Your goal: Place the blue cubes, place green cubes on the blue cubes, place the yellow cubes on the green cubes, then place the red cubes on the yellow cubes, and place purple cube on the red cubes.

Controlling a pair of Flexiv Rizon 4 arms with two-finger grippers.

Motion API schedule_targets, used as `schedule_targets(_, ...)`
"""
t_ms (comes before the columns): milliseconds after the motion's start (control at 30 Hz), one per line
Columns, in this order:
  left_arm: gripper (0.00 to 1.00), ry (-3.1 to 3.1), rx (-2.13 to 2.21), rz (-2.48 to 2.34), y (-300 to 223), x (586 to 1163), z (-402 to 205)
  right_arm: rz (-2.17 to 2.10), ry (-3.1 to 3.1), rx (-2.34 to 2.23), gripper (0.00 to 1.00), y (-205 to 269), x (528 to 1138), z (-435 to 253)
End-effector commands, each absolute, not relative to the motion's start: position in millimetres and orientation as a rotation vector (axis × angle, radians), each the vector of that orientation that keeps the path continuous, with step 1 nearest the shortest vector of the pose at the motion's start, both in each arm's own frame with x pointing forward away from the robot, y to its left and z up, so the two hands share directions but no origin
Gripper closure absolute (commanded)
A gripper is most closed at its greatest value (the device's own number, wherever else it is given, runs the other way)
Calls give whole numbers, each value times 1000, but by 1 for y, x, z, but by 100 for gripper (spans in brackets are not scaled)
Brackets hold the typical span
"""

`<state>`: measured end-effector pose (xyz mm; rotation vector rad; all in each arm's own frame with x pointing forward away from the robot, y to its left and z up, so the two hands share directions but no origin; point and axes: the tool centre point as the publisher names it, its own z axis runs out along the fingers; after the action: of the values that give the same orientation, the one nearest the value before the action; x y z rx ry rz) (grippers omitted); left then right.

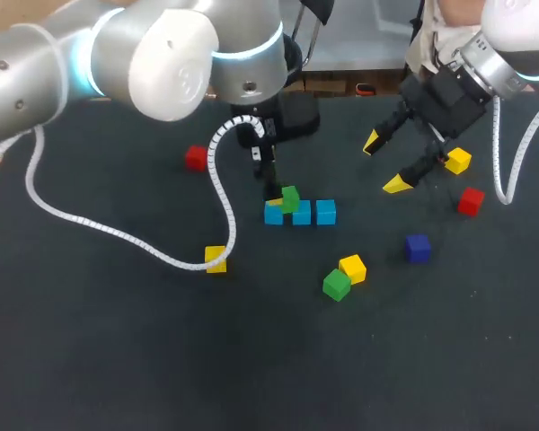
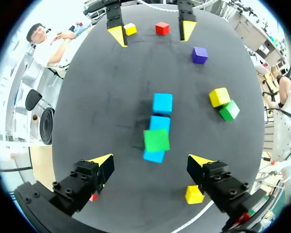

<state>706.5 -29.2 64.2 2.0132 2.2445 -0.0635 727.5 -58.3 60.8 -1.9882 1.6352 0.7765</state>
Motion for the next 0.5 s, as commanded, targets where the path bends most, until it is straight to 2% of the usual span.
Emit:
schedule_targets(33,0,2204,1971,-53,-19,668,72,777,1634,-1987,0,-58,727,61)
schedule_targets(100,0,2172,1991,-38,-21,657,70,777,1634,-1987,0,-58,727,61)
schedule_targets(133,13,2166,1983,-42,-22,651,69,777,1634,-1987,0,-58,727,61)
schedule_targets(167,100,2138,2010,-56,-25,643,67,777,1634,-1987,0,-58,727,61)
schedule_targets(500,100,2142,2069,-81,-44,621,45,777,1634,-1987,0,-58,727,61)
